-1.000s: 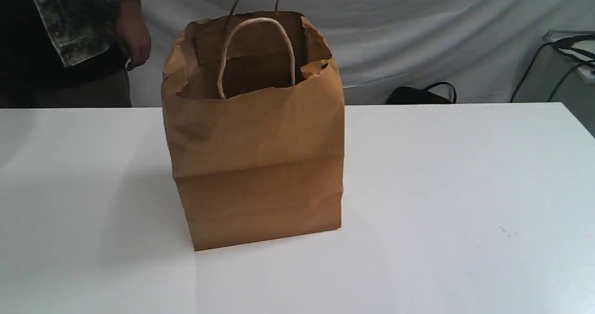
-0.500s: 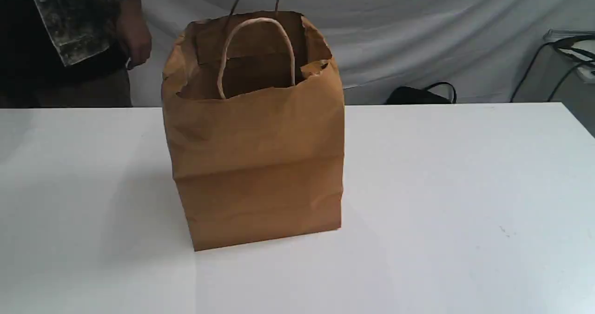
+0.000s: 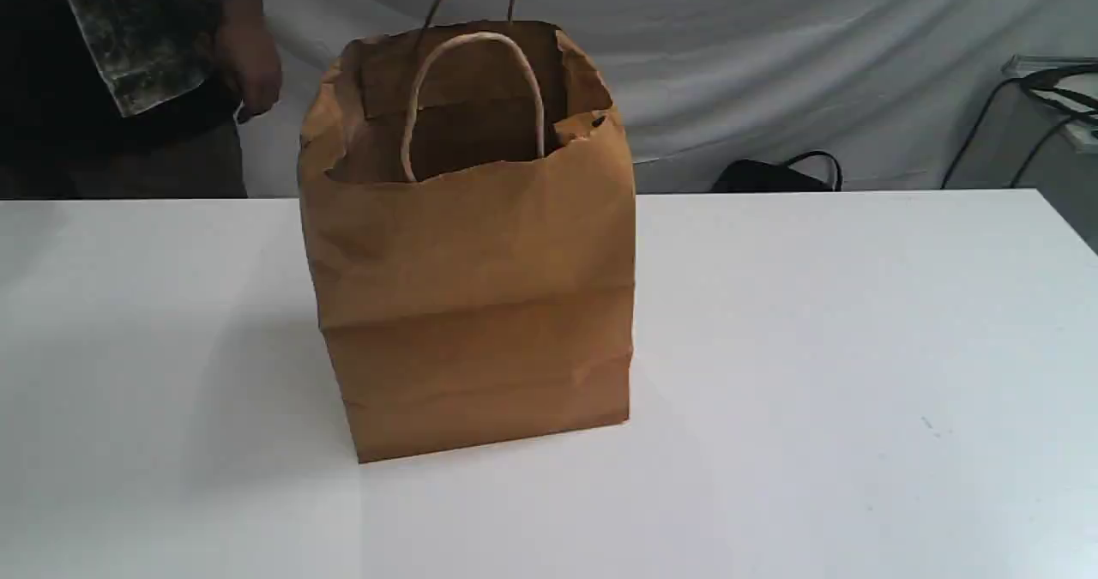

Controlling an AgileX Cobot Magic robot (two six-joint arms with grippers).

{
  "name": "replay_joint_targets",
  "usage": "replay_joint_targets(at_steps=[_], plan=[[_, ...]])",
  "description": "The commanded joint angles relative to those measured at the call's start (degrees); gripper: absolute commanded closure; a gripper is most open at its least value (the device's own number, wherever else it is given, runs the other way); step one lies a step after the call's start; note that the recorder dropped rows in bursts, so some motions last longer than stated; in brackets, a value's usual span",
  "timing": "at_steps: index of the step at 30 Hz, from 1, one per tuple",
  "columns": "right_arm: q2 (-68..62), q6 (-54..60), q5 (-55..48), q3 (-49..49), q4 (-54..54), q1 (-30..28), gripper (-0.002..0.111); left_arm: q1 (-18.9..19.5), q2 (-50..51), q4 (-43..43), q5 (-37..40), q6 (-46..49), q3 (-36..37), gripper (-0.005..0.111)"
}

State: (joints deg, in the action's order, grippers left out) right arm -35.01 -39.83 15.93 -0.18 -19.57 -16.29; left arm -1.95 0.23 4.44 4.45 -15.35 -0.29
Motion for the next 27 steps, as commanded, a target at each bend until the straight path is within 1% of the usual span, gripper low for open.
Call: replay_joint_targets(at_steps=[1, 6, 11, 13, 14, 16, 19, 21, 25, 26, 27], plan=[[0.13, 0.12, -0.12, 0.19, 0.33, -0.28, 0.108, 0.12, -0.23, 1.19, 0.0, -0.69, 0.29, 0.039], [0.13, 0.12, -0.12, 0.19, 0.33, -0.28, 0.108, 1.33, -0.23, 1.19, -1.66, -0.69, 0.29, 0.039], [0.13, 0.12, -0.12, 0.19, 0.33, -0.28, 0.108, 1.33, -0.23, 1.19, -4.96, -0.53, 0.29, 0.039], [0.13, 0.12, -0.12, 0.19, 0.33, -0.28, 0.108, 1.33, -0.23, 1.19, -5.08, -0.53, 0.29, 0.04], [0.13, 0.12, -0.12, 0.19, 0.33, -0.28, 0.108, 1.33, -0.23, 1.19, -5.08, -0.53, 0.29, 0.045], [0.13, 0.12, -0.12, 0.19, 0.33, -0.28, 0.108, 1.02, -0.23, 1.19, -4.98, -0.53, 0.29, 0.061], [0.13, 0.12, -0.12, 0.19, 0.33, -0.28, 0.108, -0.24, -0.23, 1.19, -3.68, -0.53, 0.29, 0.092], [0.13, 0.12, -0.12, 0.19, 0.33, -0.28, 0.108, -0.81, -0.23, 1.02, -2.64, -0.42, 0.29, 0.107], [0.13, 0.12, -0.12, 0.19, 0.33, -0.28, 0.108, -0.95, -0.23, 0.63, -0.35, -0.45, 0.29, 0.107], [0.13, 0.12, -0.12, 0.19, 0.33, -0.28, 0.108, -0.95, -0.23, -0.58, -0.24, -0.45, 0.29, 0.107], [0.13, 0.12, -0.12, 0.19, 0.33, -0.28, 0.108, -0.95, -0.23, -3.76, -0.24, -0.45, 0.29, 0.107]])
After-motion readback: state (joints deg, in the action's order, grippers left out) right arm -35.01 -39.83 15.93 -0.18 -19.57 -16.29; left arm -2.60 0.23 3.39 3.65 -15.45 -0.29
